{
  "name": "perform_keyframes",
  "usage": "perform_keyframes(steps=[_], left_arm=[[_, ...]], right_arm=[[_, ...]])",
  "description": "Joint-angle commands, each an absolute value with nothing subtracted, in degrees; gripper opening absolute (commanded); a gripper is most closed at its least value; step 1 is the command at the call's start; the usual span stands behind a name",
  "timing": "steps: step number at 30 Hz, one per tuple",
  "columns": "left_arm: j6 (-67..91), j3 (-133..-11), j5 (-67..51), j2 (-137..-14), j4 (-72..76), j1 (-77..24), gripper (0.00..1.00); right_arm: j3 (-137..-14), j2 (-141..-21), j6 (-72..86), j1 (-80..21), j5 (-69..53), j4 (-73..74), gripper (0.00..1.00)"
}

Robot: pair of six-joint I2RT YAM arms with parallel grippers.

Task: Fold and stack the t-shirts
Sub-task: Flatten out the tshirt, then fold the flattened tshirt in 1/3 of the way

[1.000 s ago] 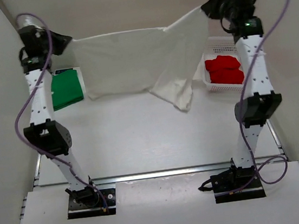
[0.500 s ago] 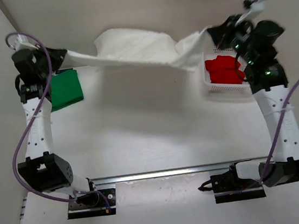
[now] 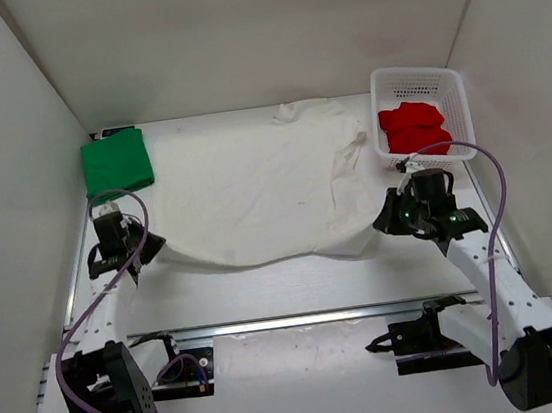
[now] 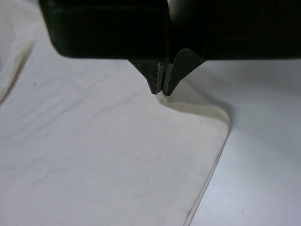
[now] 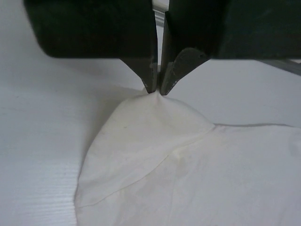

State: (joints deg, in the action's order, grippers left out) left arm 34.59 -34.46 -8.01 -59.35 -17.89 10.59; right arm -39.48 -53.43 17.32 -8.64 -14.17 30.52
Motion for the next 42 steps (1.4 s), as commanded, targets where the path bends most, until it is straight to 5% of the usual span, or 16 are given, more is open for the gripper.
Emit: perform_keyframes(steps=[1,8,14,20,27,33,42], left_arm=[[32.2,-29.7,-11.5,-57.5,-19.8,12.9,0.00],[30.3,-29.3,-11.4,-49.8,-26.4,14.2,0.00],[32.2,-30.1,-12.6,-48.9,-26.6,12.7,0.00],[33.6,-28.7,-15.8,-52.6,-24.0,12.4,0.00],[33.5,-30.9,-12.2,-52.5,-23.0,13.0,0.00],[39.4,-30.9,-11.5,-59.8,-16.1,14.3,0.00],[46.2,-31.0,-10.3,-66.0,-9.3,15.5,0.00]], right_arm=[[-37.6,-47.5,20.6,-9.5,-17.5,37.1,0.00],[-36.4,-35.4,31.2,-22.7,-15.5,51.5,0.00],[-39.1,-23.8,49.6,-35.4,1.6,64.5,0.00],[-30.8,-21.4,55.7,-39.7,0.9,58.8,0.00],[-33.9,-30.5,42.1,-28.9,-4.2,50.7,0.00],[-33.0,-48.2,22.6,2.1,-24.2,31.0,0.00],[-47.5,-70.3,20.2,0.4,-15.8,24.7,0.00]])
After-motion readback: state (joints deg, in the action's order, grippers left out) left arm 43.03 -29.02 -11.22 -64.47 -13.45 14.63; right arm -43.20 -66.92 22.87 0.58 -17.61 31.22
